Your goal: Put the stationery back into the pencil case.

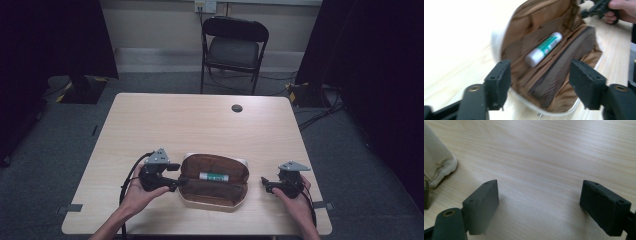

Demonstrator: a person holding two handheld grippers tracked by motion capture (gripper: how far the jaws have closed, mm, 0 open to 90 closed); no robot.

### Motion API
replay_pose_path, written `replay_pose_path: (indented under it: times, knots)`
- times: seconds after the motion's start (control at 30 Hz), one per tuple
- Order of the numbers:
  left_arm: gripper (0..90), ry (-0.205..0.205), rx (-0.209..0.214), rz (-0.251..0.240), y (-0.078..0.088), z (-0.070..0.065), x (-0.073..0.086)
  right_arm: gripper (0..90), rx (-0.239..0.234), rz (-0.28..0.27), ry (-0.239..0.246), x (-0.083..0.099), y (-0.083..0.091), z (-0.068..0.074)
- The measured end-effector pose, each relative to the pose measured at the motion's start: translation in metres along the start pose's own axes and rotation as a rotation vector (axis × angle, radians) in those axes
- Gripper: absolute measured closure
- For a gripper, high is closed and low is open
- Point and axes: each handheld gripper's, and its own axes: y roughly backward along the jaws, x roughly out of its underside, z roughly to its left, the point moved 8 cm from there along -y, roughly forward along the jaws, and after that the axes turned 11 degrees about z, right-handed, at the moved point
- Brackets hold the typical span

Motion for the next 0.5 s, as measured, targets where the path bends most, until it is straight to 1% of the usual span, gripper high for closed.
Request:
replay_pose_path:
  times: [0.03, 0.07, 0.1, 0.13, 0.17, 0.2, 0.27, 0.3, 0.4, 0.43, 0.47, 0.5]
  knots:
    - [30.7, 0.000, 0.000, 0.000, 0.000, 0.000, 0.000, 14.5, 0.000, 0.000, 0.000, 0.000, 0.000, 0.000]
    - [30.7, 0.012, -0.001, -0.002, 0.000, 0.002, 0.003, 14.5, 0.000, 0.000, 0.000, 0.000, 0.000, 0.000]
    - [28.9, 0.016, -0.010, 0.005, 0.001, 0.005, 0.005, 14.5, 0.000, 0.000, 0.000, 0.000, 0.000, 0.000]
    - [25.0, 0.026, -0.018, 0.011, 0.002, 0.008, 0.008, 14.5, 0.000, 0.000, 0.000, 0.000, 0.000, 0.000]
    - [25.0, 0.028, -0.027, 0.009, 0.003, 0.011, 0.010, 14.5, 0.000, 0.000, 0.000, 0.000, 0.000, 0.000]
    - [23.2, 0.035, -0.041, 0.004, 0.006, 0.015, 0.011, 14.5, 0.000, 0.000, 0.000, 0.000, 0.000, 0.000]
    - [20.4, 0.028, -0.056, -0.004, 0.010, 0.020, 0.014, 14.5, 0.000, 0.000, 0.000, 0.000, 0.000, 0.000]
    - [18.9, 0.032, -0.065, -0.003, 0.012, 0.022, 0.016, 14.5, 0.000, 0.000, 0.000, 0.000, 0.000, 0.000]
    - [17.7, 0.035, -0.100, 0.021, 0.017, 0.032, 0.024, 14.5, 0.000, 0.000, 0.000, 0.000, 0.000, 0.000]
    - [17.0, 0.041, -0.106, 0.022, 0.018, 0.036, 0.027, 14.5, 0.000, -0.001, 0.000, 0.000, 0.000, 0.000]
    - [17.3, 0.060, -0.117, 0.028, 0.022, 0.042, 0.034, 14.5, 0.000, 0.000, 0.000, 0.000, 0.000, 0.000]
    - [17.9, 0.060, -0.117, 0.028, 0.022, 0.042, 0.034, 14.5, 0.000, 0.000, 0.000, 0.000, 0.000, 0.000]
